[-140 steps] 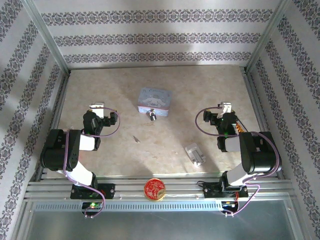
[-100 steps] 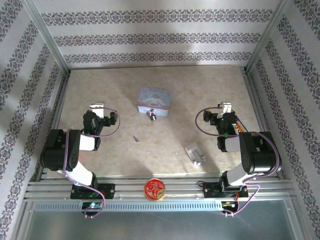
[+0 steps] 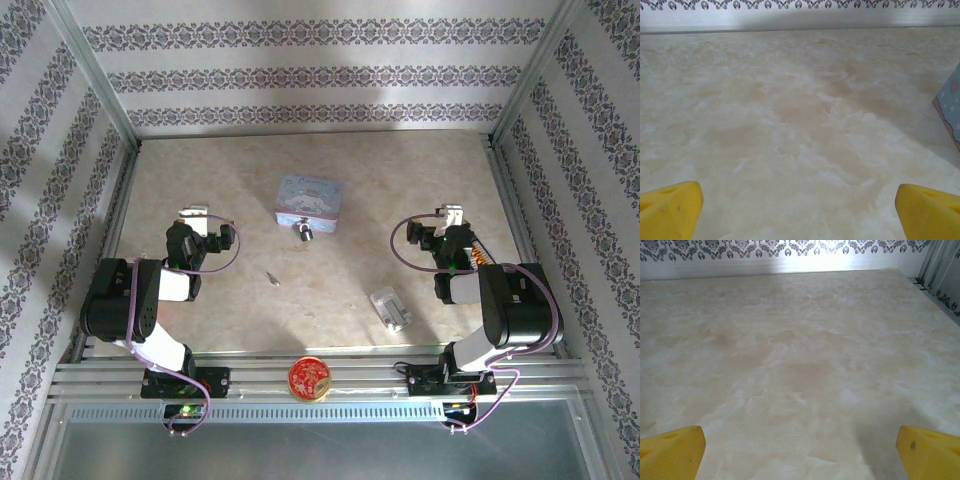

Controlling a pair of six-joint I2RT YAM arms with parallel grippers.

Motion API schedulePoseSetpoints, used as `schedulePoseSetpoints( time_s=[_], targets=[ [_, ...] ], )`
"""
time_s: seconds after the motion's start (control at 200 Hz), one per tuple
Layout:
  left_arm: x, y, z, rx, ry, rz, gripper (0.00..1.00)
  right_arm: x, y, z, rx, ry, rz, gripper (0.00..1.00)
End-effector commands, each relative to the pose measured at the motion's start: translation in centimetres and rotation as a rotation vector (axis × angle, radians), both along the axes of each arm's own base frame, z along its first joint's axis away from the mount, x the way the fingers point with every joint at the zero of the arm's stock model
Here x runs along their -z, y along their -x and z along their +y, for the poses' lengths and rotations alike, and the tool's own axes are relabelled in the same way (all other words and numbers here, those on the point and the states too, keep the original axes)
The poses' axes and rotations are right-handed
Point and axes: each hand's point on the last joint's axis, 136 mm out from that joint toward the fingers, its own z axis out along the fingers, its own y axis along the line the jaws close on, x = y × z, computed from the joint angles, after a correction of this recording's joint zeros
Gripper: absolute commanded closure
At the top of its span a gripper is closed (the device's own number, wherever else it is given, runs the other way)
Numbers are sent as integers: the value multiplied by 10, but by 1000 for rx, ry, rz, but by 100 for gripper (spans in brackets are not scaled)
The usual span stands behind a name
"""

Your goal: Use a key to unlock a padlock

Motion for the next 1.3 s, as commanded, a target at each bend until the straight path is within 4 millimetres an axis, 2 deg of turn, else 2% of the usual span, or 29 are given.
schedulePoseSetpoints(
  time_s=[0.0,0.385,0.405,0.6,0.705,0.8,0.954,1.029,1.164,1.294],
  targets=[
    [0,0,0,11,5,3,1,-9,-4,0,9,1,-32,2],
    [-5,1,4,-13,7,-6,1,-9,-3,-2,27,7,-24,2],
    [-8,1,5,-22,7,-10,1,-20,-10,-3,33,8,-49,2],
    [-32,9,14,-79,13,3,1,-38,-9,-4,65,36,-15,2],
    [-40,17,21,-143,66,36,1,-49,-3,6,70,84,22,2],
    [-50,28,18,-155,101,25,1,-60,3,31,45,131,59,2],
    [-75,51,23,-233,232,-21,1,-73,23,102,-78,298,150,11],
    [-78,62,28,-294,323,-34,1,-76,36,135,-127,333,192,17],
    [-71,81,42,-438,434,-16,1,-68,63,198,-289,278,290,30],
    [-71,87,45,-486,477,21,1,-53,95,259,-465,299,377,34]
  ],
)
